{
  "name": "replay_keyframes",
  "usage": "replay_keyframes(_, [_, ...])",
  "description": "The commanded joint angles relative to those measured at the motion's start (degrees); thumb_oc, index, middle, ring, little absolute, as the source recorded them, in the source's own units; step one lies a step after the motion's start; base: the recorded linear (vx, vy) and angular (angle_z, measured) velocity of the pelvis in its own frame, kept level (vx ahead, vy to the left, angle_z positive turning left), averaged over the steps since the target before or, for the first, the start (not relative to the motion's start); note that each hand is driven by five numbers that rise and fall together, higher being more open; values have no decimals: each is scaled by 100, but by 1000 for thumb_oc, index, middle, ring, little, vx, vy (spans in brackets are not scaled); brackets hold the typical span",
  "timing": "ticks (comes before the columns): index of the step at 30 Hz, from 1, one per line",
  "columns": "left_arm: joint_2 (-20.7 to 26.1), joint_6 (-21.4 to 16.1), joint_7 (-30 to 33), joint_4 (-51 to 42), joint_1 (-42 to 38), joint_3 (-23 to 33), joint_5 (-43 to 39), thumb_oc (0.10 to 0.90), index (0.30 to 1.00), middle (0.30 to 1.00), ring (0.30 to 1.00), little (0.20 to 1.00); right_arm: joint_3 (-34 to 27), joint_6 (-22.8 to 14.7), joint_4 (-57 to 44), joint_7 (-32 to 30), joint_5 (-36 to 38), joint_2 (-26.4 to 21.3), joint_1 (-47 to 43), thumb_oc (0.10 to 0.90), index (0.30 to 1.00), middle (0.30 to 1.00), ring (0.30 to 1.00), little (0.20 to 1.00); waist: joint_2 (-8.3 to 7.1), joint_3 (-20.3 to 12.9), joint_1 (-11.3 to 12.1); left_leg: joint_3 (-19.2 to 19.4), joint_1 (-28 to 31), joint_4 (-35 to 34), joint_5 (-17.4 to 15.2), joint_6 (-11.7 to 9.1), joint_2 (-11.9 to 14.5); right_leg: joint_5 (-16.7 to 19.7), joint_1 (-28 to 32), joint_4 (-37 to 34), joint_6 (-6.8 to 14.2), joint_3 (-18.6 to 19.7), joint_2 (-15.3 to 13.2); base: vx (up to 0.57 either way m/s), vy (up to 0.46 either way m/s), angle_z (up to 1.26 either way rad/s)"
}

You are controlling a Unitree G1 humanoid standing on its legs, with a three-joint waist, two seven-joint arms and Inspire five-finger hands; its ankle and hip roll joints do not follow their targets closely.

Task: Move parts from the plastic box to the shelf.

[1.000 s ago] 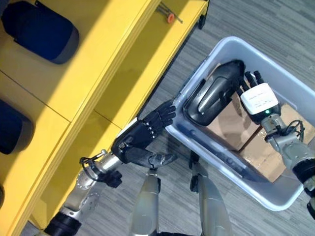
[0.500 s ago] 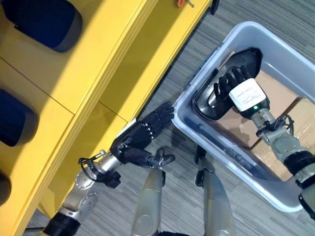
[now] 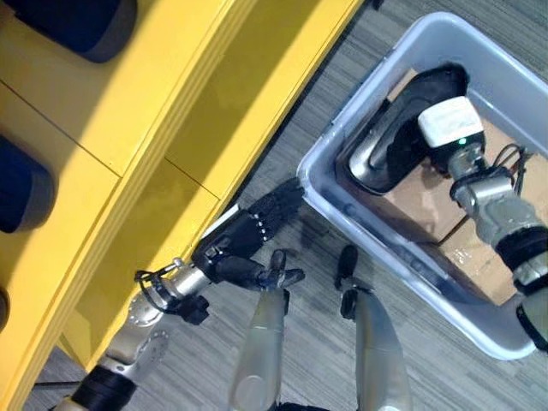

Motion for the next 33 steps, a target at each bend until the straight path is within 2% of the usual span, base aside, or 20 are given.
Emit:
replay_keyframes(1, [-131,-240,-7,-746,-120,85,218,900,1000,1000,1000,1000,291,275,1259,1692,1119,88,577,400,300,300,300,300,397,-106,120,-19,-104,-1524,1204,358,-219,-1436,189,1458,-111,-218,110,-1,-29,-9])
replay_keyframes(2, [-197,-127,0,-796,-145,91,205,900,1000,1000,1000,1000,98,62,1524,1905,926,200,758,400,300,300,300,300,399,-106,112,-22,-128,-1473,1191,357,-221,-1447,175,1489,-117,-224,94,6,-26,5])
replay_keyframes(4, [-216,-75,15,-826,-154,95,223,900,1000,1000,1000,1000,68,9,1578,1835,831,219,808,400,300,300,300,300,401,-106,111,-30,-138,-1448,1184,359,-230,-1449,178,1495,-120,-229,91,15,-28,24])
replay_keyframes(7, [-239,116,0,-929,-214,25,399,900,1000,1000,1000,1000,-71,-346,1676,1291,867,329,965,400,300,300,300,300,415,-106,107,-43,-105,-1429,1168,395,-271,-1384,243,1392,-120,-237,98,-3,-26,12])
replay_keyframes(12, [-240,35,34,-821,-192,3,333,900,1000,1000,1000,1000,-118,-430,1387,898,458,294,1165,400,300,300,300,300,386,-106,21,-5,-34,-1462,1167,398,-259,-1327,307,1275,-102,-198,111,-14,28,1])
replay_keyframes(15, [-169,-102,-35,-821,-37,36,224,900,1000,1000,1000,1000,-151,-325,560,-195,-52,-21,1426,400,300,300,300,300,345,-106,-155,38,246,-1605,1154,405,-240,-1182,597,861,-91,-68,166,-53,129,-14])
replay_keyframes(16, [-149,72,-196,-807,45,87,49,900,1000,1000,1000,1000,-178,-464,281,-303,-418,-159,1453,400,300,300,300,300,324,-106,-205,52,366,-1673,1151,400,-237,-1133,715,715,-75,-25,176,-66,143,-16])
replay_keyframes(19, [-119,133,-212,-844,130,160,18,900,1000,1000,1000,1000,-190,-594,-149,-300,-635,-353,1510,400,300,300,300,300,310,-106,-255,59,485,-1738,1166,389,-208,-1055,842,548,-63,14,197,-36,85,-10])
replay_keyframes(21, [-43,100,-181,-859,258,246,1,900,1000,1000,1000,1000,-250,-681,-924,-284,-890,-622,1599,400,300,300,300,300,237,-106,-361,99,709,-1842,1170,370,-162,-959,1075,299,-22,75,190,-40,134,-12])
replay_keyframes(22, [-21,106,-202,-917,386,356,-43,900,1000,1000,1000,1000,-444,-695,-1626,-210,-991,-847,1792,400,300,300,300,300,142,-106,-475,139,981,-1977,1171,350,-115,-836,1354,-56,26,145,198,-28,140,-7])
replay_keyframes(24, [-22,91,-218,-940,454,394,-81,900,1000,1000,1000,1000,-545,-693,-1931,-185,-1028,-942,1897,400,300,300,300,300,98,-106,-526,158,1115,-2041,1172,337,-90,-775,1494,-223,40,180,217,-17,113,-7])
replay_keyframes(28, [-88,-38,-13,-949,563,470,0,900,1000,1000,1000,1000,-966,-804,-2802,-20,-1243,-1197,2247,400,300,300,300,300,-121,-107,-708,219,1721,-2276,1140,302,13,-573,2151,-832,111,349,254,-5,96,-14])
replay_keyframes(30, [-142,181,61,-951,611,499,70,900,1000,1000,1000,1000,-1128,-922,-3013,84,-1134,-1291,2418,400,300,300,300,300,-197,-137,-733,242,1931,-2355,1137,283,53,-520,2406,-1023,139,394,265,26,47,-9])
replay_keyframes(31, [-206,510,162,-894,666,504,246,900,1000,1000,1000,1000,-1264,-1001,-3161,171,-937,-1351,2573,400,300,300,300,300,-277,-268,-769,271,2052,-2439,1141,264,90,-451,2566,-1218,173,417,254,28,36,-14])
replay_keyframes(33, [-214,518,181,-881,659,485,272,900,1000,1000,1000,1000,-1303,-1008,-3204,201,-916,-1362,2614,400,300,300,300,300,-289,-281,-767,279,2094,-2464,1144,262,99,-434,2613,-1265,177,424,252,31,48,-13])
